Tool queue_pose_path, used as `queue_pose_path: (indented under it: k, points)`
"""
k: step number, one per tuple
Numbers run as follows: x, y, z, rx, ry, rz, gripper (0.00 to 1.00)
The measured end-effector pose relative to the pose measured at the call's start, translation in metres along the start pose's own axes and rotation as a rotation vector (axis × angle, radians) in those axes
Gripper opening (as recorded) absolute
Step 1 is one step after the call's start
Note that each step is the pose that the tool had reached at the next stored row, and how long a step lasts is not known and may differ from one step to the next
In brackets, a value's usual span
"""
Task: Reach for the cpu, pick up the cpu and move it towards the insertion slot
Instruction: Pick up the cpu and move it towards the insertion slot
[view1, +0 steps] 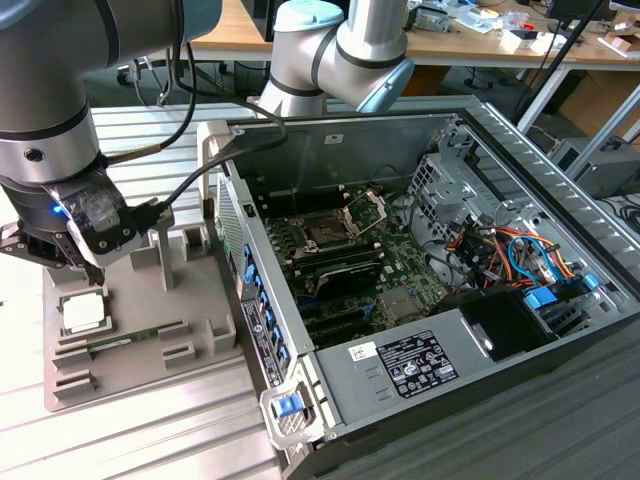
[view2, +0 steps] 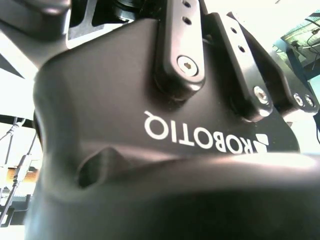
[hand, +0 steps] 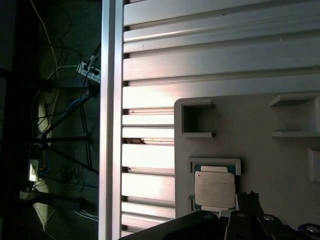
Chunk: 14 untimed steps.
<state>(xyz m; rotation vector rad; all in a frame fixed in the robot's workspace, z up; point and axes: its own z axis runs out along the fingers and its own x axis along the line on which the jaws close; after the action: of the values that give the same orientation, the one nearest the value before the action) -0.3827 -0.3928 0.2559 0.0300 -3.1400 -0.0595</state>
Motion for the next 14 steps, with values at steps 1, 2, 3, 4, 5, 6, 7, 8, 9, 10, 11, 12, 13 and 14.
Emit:
queue_pose_path:
  k: [1,2,3,4,5,6,7,8,9,10,11,12,13,14]
  points:
    - [0.0000,0.0000,0.0001,0.0000,0.0000,0.000,0.10]
    - [0.0000,0.0000,0.0003,0.0000,0.0001,0.000,0.10]
    - [0.0000,0.0000,0.0005,0.0001,0.0000,0.000,0.10]
    - [0.0000,0.0000,0.0009,0.0001,0.0001,0.000,0.10]
    - [0.0000,0.0000,0.0011,0.0000,0.0000,0.000,0.10]
    - [0.0000,-0.0001,0.0013,0.0000,0.0000,0.000,0.10]
    - [0.0000,-0.0001,0.0016,0.0000,0.0000,0.000,0.10]
    - [0.0000,-0.0001,0.0019,0.0000,0.0000,0.000,0.10]
    - [0.0000,-0.0001,0.0021,0.0001,0.0000,0.000,0.10]
    - [0.0000,-0.0001,0.0022,0.0001,0.0000,0.000,0.10]
    - [0.0000,-0.0001,0.0024,0.0001,0.0000,0.000,0.10]
    - [0.0000,-0.0001,0.0026,0.0000,0.0000,0.000,0.10]
    - [0.0000,-0.0001,0.0028,0.0000,0.0000,0.000,0.10]
    - [0.0000,-0.0001,0.0030,0.0001,0.0001,0.000,0.10]
